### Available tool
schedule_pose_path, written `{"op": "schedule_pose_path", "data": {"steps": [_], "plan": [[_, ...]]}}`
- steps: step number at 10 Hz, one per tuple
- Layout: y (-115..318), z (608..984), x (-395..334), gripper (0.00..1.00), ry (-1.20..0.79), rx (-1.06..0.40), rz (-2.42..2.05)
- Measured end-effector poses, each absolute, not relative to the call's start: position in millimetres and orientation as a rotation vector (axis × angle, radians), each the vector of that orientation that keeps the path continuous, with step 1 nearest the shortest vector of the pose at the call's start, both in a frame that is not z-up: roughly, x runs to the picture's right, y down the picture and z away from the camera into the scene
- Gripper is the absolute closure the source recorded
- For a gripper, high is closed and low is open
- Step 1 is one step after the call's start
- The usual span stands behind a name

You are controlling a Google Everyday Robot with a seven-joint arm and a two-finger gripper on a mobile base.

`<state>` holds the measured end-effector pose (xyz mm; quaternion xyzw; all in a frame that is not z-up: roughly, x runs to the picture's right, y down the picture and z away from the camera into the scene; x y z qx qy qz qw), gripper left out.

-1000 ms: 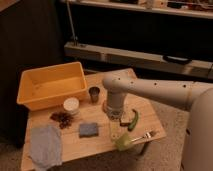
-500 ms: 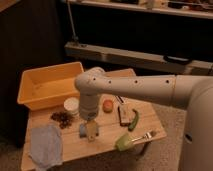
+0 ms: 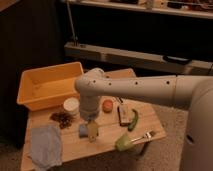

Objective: Place grapes in tray

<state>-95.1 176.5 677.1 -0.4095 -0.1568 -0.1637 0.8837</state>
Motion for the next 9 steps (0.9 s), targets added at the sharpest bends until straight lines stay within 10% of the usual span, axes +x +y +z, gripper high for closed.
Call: {"op": "schedule_pose_path", "data": {"steps": [9], "plan": [[128, 757, -197, 0.2, -0.398, -0.647, -0.521]]}}
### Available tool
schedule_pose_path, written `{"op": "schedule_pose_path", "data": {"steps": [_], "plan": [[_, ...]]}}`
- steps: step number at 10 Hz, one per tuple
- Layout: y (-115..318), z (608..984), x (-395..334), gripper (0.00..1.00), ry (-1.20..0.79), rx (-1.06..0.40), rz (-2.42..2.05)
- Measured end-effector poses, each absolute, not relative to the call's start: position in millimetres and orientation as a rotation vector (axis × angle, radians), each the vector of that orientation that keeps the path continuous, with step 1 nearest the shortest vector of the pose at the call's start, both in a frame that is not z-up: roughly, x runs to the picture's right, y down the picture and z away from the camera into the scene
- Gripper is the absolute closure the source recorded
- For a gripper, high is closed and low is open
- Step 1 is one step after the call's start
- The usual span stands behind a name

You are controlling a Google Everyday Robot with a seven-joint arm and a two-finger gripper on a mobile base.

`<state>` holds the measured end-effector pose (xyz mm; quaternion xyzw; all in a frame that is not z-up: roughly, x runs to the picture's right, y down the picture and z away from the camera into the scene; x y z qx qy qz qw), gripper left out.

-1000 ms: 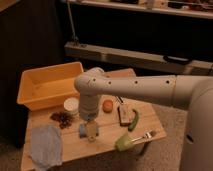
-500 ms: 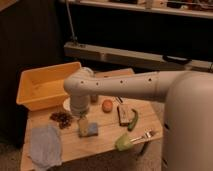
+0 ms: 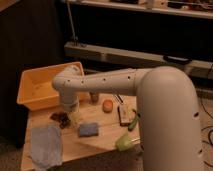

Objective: Place grapes in tray

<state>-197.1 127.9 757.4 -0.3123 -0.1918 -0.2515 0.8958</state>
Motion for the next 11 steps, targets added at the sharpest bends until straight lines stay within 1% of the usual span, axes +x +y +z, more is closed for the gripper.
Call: {"op": "schedule_pose_path", "data": {"steps": [9, 11], "plan": [[127.5, 756.9, -196.6, 0.2, -0.395, -0.643, -0.526], [118.9, 753.3, -205.4, 0.2, -0.395, -0.591, -0.591]]}}
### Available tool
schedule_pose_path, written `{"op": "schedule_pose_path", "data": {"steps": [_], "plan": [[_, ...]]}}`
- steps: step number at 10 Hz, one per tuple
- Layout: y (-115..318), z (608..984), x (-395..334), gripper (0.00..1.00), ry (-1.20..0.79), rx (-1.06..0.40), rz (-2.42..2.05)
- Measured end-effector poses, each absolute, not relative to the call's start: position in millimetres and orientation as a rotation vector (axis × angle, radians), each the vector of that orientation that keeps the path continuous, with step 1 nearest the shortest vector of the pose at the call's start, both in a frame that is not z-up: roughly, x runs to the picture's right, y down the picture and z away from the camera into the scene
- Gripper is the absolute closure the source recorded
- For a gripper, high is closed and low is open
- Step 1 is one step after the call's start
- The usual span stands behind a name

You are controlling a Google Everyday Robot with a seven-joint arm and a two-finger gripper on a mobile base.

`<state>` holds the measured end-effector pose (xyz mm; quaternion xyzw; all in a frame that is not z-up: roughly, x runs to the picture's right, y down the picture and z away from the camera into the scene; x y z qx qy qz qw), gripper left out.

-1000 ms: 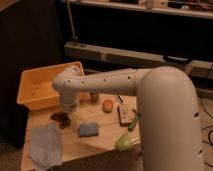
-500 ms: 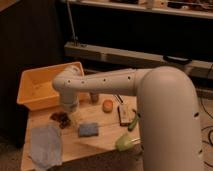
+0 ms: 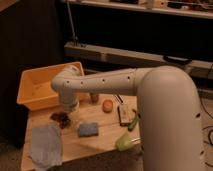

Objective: Place grapes in tray

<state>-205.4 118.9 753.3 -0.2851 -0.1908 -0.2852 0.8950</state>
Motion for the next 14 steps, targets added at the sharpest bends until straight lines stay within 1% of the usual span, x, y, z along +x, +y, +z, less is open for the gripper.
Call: {"op": "schedule_pose_path", "data": {"steps": [3, 6, 8, 14], "plan": [[98, 756, -250, 0.2, -0.447, -0.493, -0.773], [88, 764, -261, 0.2, -0.537, -0.459, -0.866], [95, 769, -255, 0.2, -0.609, -0.46, -0.863], [117, 790, -265, 0.2, -0.574, -0.474, -0.918]]}}
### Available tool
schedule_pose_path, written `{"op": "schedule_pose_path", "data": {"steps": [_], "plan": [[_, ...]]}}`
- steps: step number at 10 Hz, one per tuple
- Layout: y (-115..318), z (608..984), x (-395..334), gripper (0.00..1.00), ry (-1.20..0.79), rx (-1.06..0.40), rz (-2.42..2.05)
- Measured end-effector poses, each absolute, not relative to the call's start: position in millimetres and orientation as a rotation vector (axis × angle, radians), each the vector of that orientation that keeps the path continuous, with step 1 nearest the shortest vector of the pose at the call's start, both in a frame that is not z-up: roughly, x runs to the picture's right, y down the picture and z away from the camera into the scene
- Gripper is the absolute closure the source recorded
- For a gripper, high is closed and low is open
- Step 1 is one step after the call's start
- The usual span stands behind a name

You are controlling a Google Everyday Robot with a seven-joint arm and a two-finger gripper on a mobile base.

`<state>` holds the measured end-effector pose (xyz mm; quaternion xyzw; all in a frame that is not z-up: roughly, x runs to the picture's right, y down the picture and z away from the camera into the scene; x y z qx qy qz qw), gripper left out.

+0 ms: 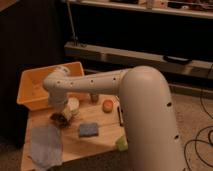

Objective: Place grapes in tray

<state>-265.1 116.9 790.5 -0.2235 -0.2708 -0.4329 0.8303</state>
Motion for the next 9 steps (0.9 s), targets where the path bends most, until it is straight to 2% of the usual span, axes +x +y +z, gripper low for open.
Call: {"op": "schedule_pose_path", "data": {"steps": [9], "plan": [[145, 833, -277, 0.2, -0.582, -0.537, -1.001]]}}
